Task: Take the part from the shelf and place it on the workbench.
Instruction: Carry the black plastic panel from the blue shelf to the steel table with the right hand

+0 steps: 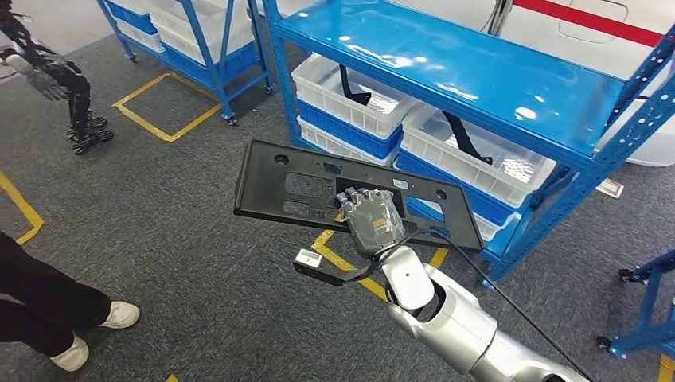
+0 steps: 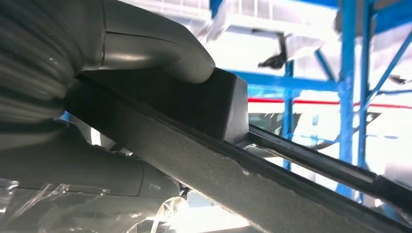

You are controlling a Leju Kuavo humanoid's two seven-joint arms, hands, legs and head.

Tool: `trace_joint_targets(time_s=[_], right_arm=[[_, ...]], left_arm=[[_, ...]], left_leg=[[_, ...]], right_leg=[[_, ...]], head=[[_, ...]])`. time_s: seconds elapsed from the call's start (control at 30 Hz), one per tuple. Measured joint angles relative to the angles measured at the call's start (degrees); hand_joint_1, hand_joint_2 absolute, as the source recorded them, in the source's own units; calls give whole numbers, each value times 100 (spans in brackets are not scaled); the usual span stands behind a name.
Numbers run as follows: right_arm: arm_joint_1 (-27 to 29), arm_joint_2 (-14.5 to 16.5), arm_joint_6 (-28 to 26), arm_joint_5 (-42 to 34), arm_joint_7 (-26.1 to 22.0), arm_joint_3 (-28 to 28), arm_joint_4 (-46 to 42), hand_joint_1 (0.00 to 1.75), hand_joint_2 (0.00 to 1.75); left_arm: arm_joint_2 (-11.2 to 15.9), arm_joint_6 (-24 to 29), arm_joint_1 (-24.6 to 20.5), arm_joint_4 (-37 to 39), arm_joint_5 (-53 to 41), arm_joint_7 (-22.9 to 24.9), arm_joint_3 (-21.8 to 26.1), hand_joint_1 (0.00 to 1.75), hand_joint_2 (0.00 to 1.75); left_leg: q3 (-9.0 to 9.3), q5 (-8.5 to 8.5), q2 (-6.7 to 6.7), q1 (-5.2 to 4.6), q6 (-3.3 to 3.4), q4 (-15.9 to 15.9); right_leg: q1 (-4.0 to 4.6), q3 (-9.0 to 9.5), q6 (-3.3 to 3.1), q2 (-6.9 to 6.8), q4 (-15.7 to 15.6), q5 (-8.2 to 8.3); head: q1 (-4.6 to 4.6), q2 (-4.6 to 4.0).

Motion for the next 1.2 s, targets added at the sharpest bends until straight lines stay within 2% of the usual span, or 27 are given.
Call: trace_joint_targets(time_s=[0.03, 0.1, 0.13, 0.17, 0.23, 0.27, 0.33, 0.37, 0.4, 0.47, 0.5, 0.53, 0.57, 0.63, 0.67, 0.7, 0.77, 0.8, 0.83, 0.9, 0.97, 1.0, 1.03, 1.1, 1.13, 1.17, 1.2], right_arm=[[31, -20, -21, 18, 20, -4, -7, 175, 175], [69, -56, -92, 106, 73, -26, -22, 175, 175], [83, -72, -126, 151, 100, -46, -28, 175, 175], [100, -86, -150, 180, 118, -67, -33, 175, 175], [132, -107, -165, 208, 130, -91, -48, 175, 175], [144, -113, -164, 213, 129, -94, -59, 175, 175], [158, -122, -154, 238, 116, -113, -80, 175, 175], [164, -127, -144, 254, 104, -124, -85, 175, 175], [175, -135, -132, 273, 87, -132, -86, 175, 175], [205, -151, -114, 306, 54, -134, -87, 175, 175], [219, -156, -109, 320, 43, -133, -87, 175, 175], [226, -157, -108, 339, 36, -133, -90, 175, 175], [227, -157, -108, 357, 34, -136, -98, 175, 175], [223, -160, -109, 390, 30, -153, -123, 175, 175], [224, -165, -112, 397, 20, -163, -133, 175, 175], [232, -168, -119, 400, 6, -169, -138, 175, 175], [249, -171, -138, 399, -25, -171, -140, 175, 175], [258, -172, -147, 395, -35, -172, -142, 175, 175], [263, -175, -161, 389, -45, -173, -145, 175, 175], [283, -193, -191, 374, -81, -174, -151, 175, 175], [316, -214, -208, 364, -117, -173, -155, 175, 175], [329, -220, -207, 359, -126, -172, -155, 175, 175], [334, -224, -207, 350, -128, -172, -155, 175, 175], [327, -226, -202, 328, -137, -172, -161, 175, 175], [324, -227, -198, 309, -146, -172, -164, 175, 175], [326, -225, -194, 288, -156, -171, -167, 175, 175], [335, -221, -192, 262, -168, -169, -168, 175, 175]], left_arm=[[1, -1, 0, 0, -22, 1, -7, 0, 175], [4, -4, -10, 0, -87, 7, -23, 0, 175], [6, -4, -18, 0, -115, 12, -30, 0, 175], [8, -1, -22, 0, -137, 19, -32, 0, 175], [22, 10, -4, 0, -162, 30, -35, 0, 175], [34, 20, 12, -1, -161, 34, -37, 0, 175], [54, 41, 20, -2, -157, 36, -39, 0, 175], [58, 51, 8, -2, -158, 34, -39, 0, 175], [60, 57, -8, -2, -157, 33, -39, 0, 175], [65, 61, -25, -2, -151, 34, -39, 0, 175], [68, 61, -25, -2, -148, 43, -39, 0, 175], [72, 65, -25, -2, -148, 58, -39, 0, 175], [79, 76, -29, -2, -153, 80, -39, 0, 175], [101, 115, -57, -2, -171, 123, -39, 0, 175], [112, 136, -75, -2, -190, 136, -39, 0, 175], [126, 150, -90, -2, -209, 137, -39, 0, 175], [160, 173, -98, -2, -241, 132, -39, 0, 175], [178, 186, -97, -2, -245, 129, -38, 0, 175], [197, 198, -100, -2, -244, 129, -36, 0, 175], [220, 207, -129, -2, -247, 134, -31, 0, 175], [228, 199, -149, -2, -253, 158, -28, 0, 175], [229, 199, -143, -2, -256, 172, -28, 0, 175], [232, 203, -132, -2, -258, 184, -28, 0, 175], [238, 216, -115, -2, -262, 193, -28, 0, 175], [242, 223, -117, -2, -263, 194, -27, 0, 175], [245, 228, -119, -2, -264, 193, -25, 0, 175], [248, 231, -117, -2, -265, 192, -24, 0, 175]], left_leg=[[8, -5, -71, 0, -2, 9], [-10, -32, -207, -8, -28, 59], [-36, -45, -263, -12, -46, 90], [-67, -52, -317, -11, -67, 114], [-117, -44, -422, 7, -107, 127], [-146, -61, -393, 9, -136, 155], [-313, -235, -164, 9, -211, 476], [-478, -394, -5, 14, -250, 815], [-684, -567, 92, 30, -281, 1236], [-1007, -758, 168, 55, -307, 1863], [-1024, -716, 186, 58, -301, 1881], [-910, -578, 215, 52, -278, 1645], [-698, -389, 292, 32, -236, 1233], [-266, -125, 591, -65, -130, 397], [-153, -77, 691, -112, -90, 173], [-120, -80, 721, -147, -68, 88], [-104, -48, 565, -133, -35, 55], [-78, -25, 491, -113, -16, 20], [-49, 3, 430, -90, 15, -12], [-20, 35, 282, -67, 59, -40], [-16, 40, 109, -63, 77, -35], [-14, 39, 17, -59, 76, -31], [-10, 36, -72, -49, 71, -23], [-7, 11, -252, -17, 35, 19], [-27, -12, -328, -8, 2, 62], [-56, -31, -397, -1, -33, 103], [-91, -40, -459, 4, -64, 132]], right_leg=[[-4, 81, -10, 32, -235, 188], [-40, 391, -21, 263, -1019, 599], [-61, 511, -27, 373, -1317, 710], [-70, 577, -35, 446, -1483, 745], [-62, 592, -83, 371, -1528, 723], [-59, 595, -110, 310, -1535, 726], [-71, 604, -167, 184, -1546, 733], [-64, 608, -185, 119, -1547, 729], [-58, 611, -200, 45, -1547, 722], [-48, 614, -212, -109, -1547, 709], [-42, 617, -214, -183, -1547, 703], [-34, 624, -215, -251, -1548, 697], [-24, 637, -214, -318, -1549, 689], [0, 669, -195, -442, -1556, 668], [9, 685, -178, -502, -1561, 656], [16, 702, -157, -566, -1568, 644], [20, 739, -106, -657, -1582, 613], [17, 747, -82, -593, -1554, 573], [15, 721, -67, -466, -1461, 498], [12, 441, -60, -132, -815, 158], [14, 36, -52, -2, 0, -157], [12, -66, -40, 9, 153, -150], [4, -61, -30, 15, 78, -35], [-41, 233, 6, 102, -645, 419], [-75, 410, 25, 241, -1040, 580], [-102, 533, 30, 355, -1321, 678], [-113, 589, 22, 437, -1454, 699]], head=[[1, 0], [1, 0], [-1, 0], [-2, 0], [-4, 0], [-5, 0], [-7, 0], [-8, 0], [-8, 0], [-8, 0], [-8, 0], [-8, 0], [-8, 0], [-7, 0], [-7, 0], [-6, 0], [-5, 0], [-4, 0], [-2, 0], [2, 0], [3, 0], [3, 0], [3, 0], [4, 0], [3, 0], [3, 0], [2, 0]])
